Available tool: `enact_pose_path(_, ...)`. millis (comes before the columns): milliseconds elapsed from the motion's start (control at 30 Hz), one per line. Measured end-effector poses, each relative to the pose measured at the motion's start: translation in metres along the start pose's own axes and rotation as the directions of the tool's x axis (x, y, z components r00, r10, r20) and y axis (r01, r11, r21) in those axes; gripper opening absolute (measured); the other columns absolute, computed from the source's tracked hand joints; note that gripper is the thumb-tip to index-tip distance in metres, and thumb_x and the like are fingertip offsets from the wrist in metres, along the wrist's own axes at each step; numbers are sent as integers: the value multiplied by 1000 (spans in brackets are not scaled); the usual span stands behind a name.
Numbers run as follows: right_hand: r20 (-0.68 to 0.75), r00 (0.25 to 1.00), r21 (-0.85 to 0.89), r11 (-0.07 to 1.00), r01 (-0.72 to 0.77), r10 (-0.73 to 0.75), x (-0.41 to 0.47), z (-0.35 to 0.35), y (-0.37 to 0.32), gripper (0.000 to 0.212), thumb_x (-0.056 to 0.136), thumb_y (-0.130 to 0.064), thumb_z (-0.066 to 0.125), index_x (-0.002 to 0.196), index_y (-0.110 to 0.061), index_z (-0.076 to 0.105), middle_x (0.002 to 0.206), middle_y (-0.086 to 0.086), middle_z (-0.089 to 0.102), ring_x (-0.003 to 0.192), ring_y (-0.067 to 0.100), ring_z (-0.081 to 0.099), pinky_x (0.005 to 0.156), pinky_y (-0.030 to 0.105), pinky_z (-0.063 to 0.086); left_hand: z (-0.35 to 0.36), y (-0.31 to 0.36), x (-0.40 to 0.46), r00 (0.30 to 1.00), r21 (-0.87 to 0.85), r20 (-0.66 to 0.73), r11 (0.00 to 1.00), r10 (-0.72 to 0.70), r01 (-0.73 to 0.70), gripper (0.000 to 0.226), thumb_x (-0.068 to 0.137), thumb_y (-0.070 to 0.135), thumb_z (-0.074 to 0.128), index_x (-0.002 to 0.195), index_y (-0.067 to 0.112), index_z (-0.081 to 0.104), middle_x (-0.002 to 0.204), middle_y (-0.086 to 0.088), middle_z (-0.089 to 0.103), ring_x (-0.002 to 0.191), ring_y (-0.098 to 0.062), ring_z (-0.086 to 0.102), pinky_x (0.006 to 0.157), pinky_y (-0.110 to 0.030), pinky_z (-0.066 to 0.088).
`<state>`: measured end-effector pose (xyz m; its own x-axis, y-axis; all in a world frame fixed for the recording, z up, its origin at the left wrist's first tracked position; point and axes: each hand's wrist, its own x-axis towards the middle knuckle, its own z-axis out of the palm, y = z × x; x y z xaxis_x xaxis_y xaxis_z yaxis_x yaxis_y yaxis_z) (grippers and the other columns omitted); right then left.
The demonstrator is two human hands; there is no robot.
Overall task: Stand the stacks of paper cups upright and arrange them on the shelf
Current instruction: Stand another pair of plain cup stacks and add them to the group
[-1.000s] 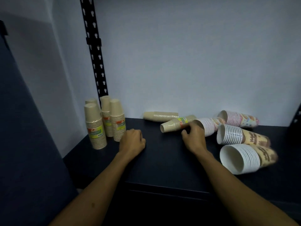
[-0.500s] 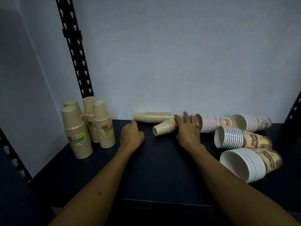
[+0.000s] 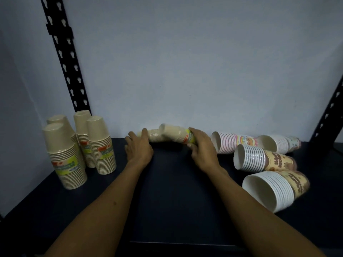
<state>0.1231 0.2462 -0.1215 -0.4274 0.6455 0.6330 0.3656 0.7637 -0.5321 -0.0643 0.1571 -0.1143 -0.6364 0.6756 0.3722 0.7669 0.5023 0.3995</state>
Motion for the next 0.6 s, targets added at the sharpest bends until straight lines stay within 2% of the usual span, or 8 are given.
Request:
enact_pose_path(67,-31,995,138,986,-90,95,-2,-4,-5,44,91,-11,57,134,-14,47,122,2,59,110,18,54,95,29,41,1,-1,2,997,15,-48,998,59,-58,41,86,5,54,120,19,35,138,-16,29,120,-36,35,94,-51,40)
enact_pose_path(133,-40,981,207,962,-177,189,-3,-6,-7,37,95,-17,53,131,-15,48,115,0,62,103,17,57,87,31,45,2,-2,3,989,13,-43,990,140,-140,34,85,4,55,111,17,37,124,-11,44,113,-31,43,88,-52,44)
enact_pose_path(200,-32,961,242,935,-260,276,-3,-7,-6,31,97,-22,50,127,-13,49,111,1,62,101,19,59,84,31,45,1,-1,2,983,7,-33,984,179,-179,32,85,7,58,110,15,39,111,-9,51,103,-28,49,83,-48,46)
enact_pose_path(300,-1,940,232,914,-332,342,-1,-7,-4,29,99,-22,47,125,-10,48,105,0,58,95,18,57,80,28,41,-1,-1,-4,963,19,-95,967,254,-253,35,83,9,62,112,13,43,112,-11,48,101,-28,49,80,-42,47)
enact_pose_path(400,14,940,212,917,-337,342,2,-6,-3,27,99,-20,46,124,-9,47,106,2,57,94,17,54,80,28,39,-6,0,-18,922,-199,-181,905,343,-376,43,82,6,66,120,12,47,117,-9,41,102,-22,49,84,-35,50)
enact_pose_path(467,1,942,201,923,-329,336,3,-4,-1,29,97,-20,47,123,-8,49,112,8,57,99,20,56,82,31,42,-14,3,-29,900,-364,-262,828,349,-427,48,81,8,70,124,12,49,118,-6,42,101,-14,47,86,-24,47)
enact_pose_path(533,12,945,214,923,-321,326,3,-4,-2,31,96,-21,49,125,-9,51,116,11,58,103,23,57,88,34,46,-23,9,-37,887,-473,-363,764,285,-439,55,79,11,74,128,13,49,117,-1,45,100,-6,46,85,-10,42)
enact_pose_path(600,55,952,261,916,-304,300,1,-6,-7,33,95,-22,53,126,-11,52,117,8,61,106,22,59,92,37,48,-34,18,-40,891,-601,-424,686,161,-410,62,77,11,76,132,14,46,118,1,48,102,-5,49,84,-8,44)
